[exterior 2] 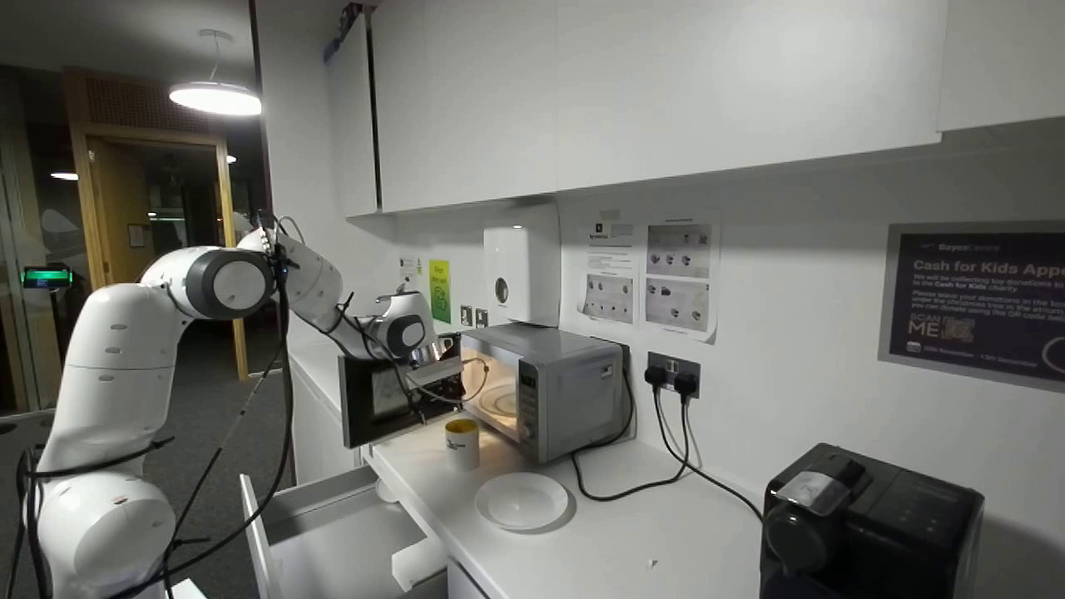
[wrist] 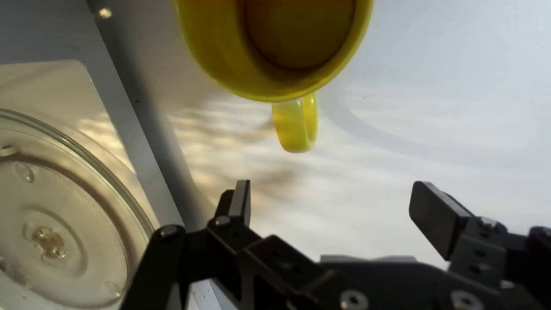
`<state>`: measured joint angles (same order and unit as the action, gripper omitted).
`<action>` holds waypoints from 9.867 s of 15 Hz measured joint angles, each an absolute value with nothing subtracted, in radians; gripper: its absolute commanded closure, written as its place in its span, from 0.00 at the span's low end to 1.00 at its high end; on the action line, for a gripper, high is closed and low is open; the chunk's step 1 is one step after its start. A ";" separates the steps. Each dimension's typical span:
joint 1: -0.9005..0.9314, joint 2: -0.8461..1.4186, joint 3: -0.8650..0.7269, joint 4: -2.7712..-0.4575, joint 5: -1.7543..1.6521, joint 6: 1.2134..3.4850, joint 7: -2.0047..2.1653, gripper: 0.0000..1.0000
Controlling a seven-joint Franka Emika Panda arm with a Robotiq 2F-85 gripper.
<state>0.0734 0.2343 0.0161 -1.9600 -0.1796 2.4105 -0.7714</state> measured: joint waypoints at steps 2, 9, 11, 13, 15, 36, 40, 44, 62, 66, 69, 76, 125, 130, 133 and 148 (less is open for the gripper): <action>0.073 0.234 0.017 -1.960 -0.189 2.409 -0.773 0.00; 0.073 0.234 0.027 -1.968 -0.190 2.403 -0.782 0.00; 0.073 0.234 0.029 -1.970 -0.190 2.402 -0.783 0.00; 0.073 0.234 0.030 -1.972 -0.191 2.401 -0.784 0.00; 0.073 0.234 0.030 -1.976 -0.195 2.399 -0.787 0.00; 0.063 0.198 0.051 -2.030 -0.243 2.312 -0.824 0.00; 0.063 0.174 0.059 -2.061 -0.247 2.311 -0.824 0.00; 0.064 0.140 0.063 -2.102 -0.255 2.311 -0.824 0.00; 0.060 -0.033 0.043 -2.310 -0.266 2.307 -0.824 0.00; 0.051 -0.063 0.033 -2.340 -0.283 2.292 -0.824 0.00; 0.050 -0.079 0.023 -2.354 -0.294 2.284 -0.822 0.00; 0.059 -0.113 0.032 -2.360 -0.228 2.283 -0.700 0.00; -0.038 -0.541 0.011 -2.761 -0.188 2.580 0.069 0.00; -0.061 -0.478 0.011 -2.761 -0.190 2.695 0.067 0.00; -0.079 -0.444 0.011 -2.761 -0.193 2.761 0.065 0.00; -0.190 -0.283 0.048 -2.739 -0.303 2.975 0.074 0.00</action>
